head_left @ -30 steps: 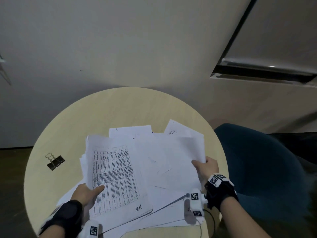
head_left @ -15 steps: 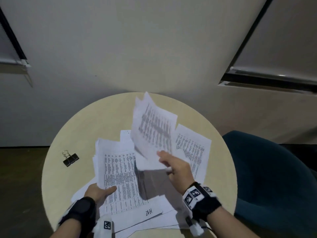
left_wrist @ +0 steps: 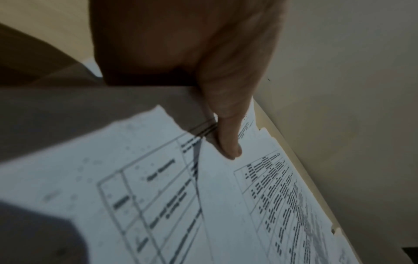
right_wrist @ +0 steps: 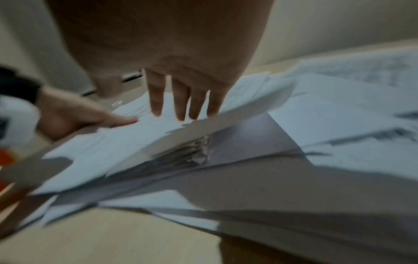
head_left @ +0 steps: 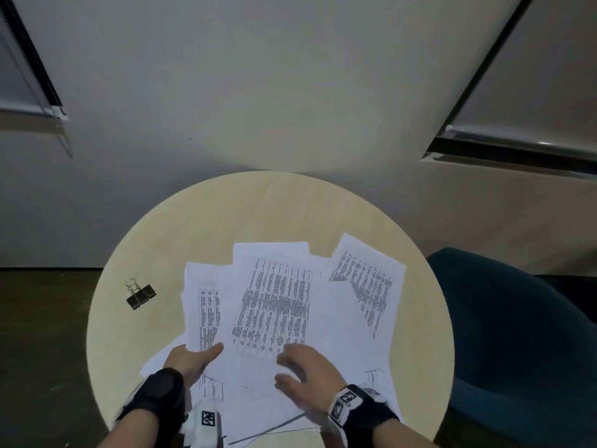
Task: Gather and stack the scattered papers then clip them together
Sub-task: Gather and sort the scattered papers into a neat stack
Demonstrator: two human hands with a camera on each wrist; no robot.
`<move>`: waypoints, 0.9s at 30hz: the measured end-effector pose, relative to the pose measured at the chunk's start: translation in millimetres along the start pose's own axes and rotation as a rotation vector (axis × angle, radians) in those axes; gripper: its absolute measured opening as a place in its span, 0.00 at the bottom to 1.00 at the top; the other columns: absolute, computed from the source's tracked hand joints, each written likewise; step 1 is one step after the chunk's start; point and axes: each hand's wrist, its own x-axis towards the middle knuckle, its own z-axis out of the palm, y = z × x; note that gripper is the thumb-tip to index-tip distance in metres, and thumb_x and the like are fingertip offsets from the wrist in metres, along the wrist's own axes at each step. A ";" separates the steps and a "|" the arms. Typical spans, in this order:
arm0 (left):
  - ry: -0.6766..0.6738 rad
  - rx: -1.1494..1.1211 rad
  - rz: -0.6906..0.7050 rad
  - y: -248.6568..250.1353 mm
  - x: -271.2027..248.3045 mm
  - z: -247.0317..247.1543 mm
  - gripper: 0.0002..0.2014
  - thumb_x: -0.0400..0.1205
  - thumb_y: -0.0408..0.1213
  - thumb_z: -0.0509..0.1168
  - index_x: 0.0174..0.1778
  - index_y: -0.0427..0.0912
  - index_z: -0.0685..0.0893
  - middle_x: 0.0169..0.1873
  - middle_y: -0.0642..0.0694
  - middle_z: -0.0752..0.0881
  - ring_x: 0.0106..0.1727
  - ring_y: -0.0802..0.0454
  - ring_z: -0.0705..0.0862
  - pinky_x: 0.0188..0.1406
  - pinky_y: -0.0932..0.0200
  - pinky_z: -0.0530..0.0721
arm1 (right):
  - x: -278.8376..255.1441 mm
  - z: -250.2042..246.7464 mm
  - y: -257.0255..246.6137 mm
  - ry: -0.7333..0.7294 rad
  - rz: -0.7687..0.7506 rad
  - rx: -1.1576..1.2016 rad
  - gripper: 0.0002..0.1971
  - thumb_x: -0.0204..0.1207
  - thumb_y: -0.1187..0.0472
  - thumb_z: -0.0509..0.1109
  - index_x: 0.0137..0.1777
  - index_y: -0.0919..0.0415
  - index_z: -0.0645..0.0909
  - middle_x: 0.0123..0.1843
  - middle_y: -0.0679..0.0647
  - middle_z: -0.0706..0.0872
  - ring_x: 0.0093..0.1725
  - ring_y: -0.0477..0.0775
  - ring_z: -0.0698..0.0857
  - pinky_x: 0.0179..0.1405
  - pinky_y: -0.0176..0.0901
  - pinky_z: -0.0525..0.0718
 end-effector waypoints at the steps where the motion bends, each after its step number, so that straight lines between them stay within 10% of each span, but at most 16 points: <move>1: -0.006 0.013 0.001 0.0 -0.7 -0.2 0.48 0.69 0.43 0.80 0.78 0.25 0.63 0.72 0.31 0.76 0.70 0.33 0.76 0.65 0.44 0.75 | 3.5 -2.5 3.6 0.142 0.106 -0.002 0.35 0.73 0.27 0.58 0.75 0.45 0.69 0.78 0.45 0.69 0.78 0.47 0.67 0.77 0.43 0.67; 6: -0.061 0.098 0.024 -4.6 6.4 -1.3 0.39 0.63 0.37 0.84 0.67 0.25 0.76 0.57 0.34 0.86 0.52 0.39 0.83 0.50 0.51 0.81 | 29.4 -13.1 5.2 0.118 0.623 0.204 0.57 0.64 0.29 0.69 0.85 0.56 0.46 0.81 0.59 0.61 0.78 0.62 0.66 0.71 0.54 0.73; 9: -0.068 0.114 0.061 -3.2 4.5 -2.8 0.41 0.61 0.40 0.85 0.66 0.27 0.78 0.57 0.35 0.87 0.54 0.39 0.84 0.52 0.53 0.81 | 39.0 -13.1 0.0 0.124 0.615 0.412 0.50 0.70 0.41 0.74 0.83 0.60 0.51 0.74 0.61 0.72 0.69 0.61 0.77 0.63 0.49 0.79; 17: 0.012 0.023 0.036 -3.4 -5.2 3.2 0.47 0.72 0.56 0.74 0.77 0.26 0.66 0.54 0.30 0.85 0.48 0.38 0.85 0.49 0.52 0.79 | 25.7 -33.3 31.3 0.139 0.527 0.450 0.30 0.84 0.53 0.62 0.83 0.62 0.57 0.81 0.56 0.66 0.79 0.58 0.67 0.77 0.50 0.68; 19: 0.007 -0.013 0.031 -1.9 -6.4 2.5 0.44 0.74 0.52 0.74 0.77 0.25 0.65 0.60 0.28 0.84 0.49 0.38 0.83 0.49 0.52 0.78 | 19.4 -38.7 41.3 0.093 0.514 0.532 0.27 0.85 0.55 0.59 0.82 0.57 0.56 0.65 0.52 0.79 0.60 0.54 0.81 0.58 0.47 0.83; 22: 0.009 -0.009 0.051 -2.9 -2.5 2.1 0.55 0.61 0.65 0.74 0.73 0.25 0.71 0.66 0.25 0.80 0.59 0.30 0.84 0.59 0.45 0.81 | 10.3 -55.8 50.9 -0.019 0.462 0.406 0.14 0.85 0.63 0.58 0.68 0.53 0.63 0.24 0.43 0.74 0.21 0.41 0.70 0.20 0.30 0.71; 25: 0.015 0.054 0.024 -23.5 29.8 6.3 0.60 0.51 0.70 0.72 0.71 0.28 0.74 0.65 0.28 0.82 0.65 0.31 0.82 0.63 0.44 0.80 | 2.3 -68.5 53.1 -0.203 0.426 0.286 0.08 0.82 0.64 0.62 0.41 0.56 0.69 0.10 0.46 0.72 0.12 0.42 0.68 0.26 0.39 0.71; 27: 0.019 0.047 0.035 -12.3 11.2 4.1 0.53 0.54 0.67 0.74 0.67 0.29 0.79 0.54 0.33 0.88 0.53 0.36 0.87 0.52 0.50 0.83 | 1.1 -64.9 52.7 -0.291 0.412 0.260 0.03 0.79 0.62 0.66 0.47 0.58 0.74 0.14 0.47 0.74 0.14 0.46 0.71 0.25 0.42 0.71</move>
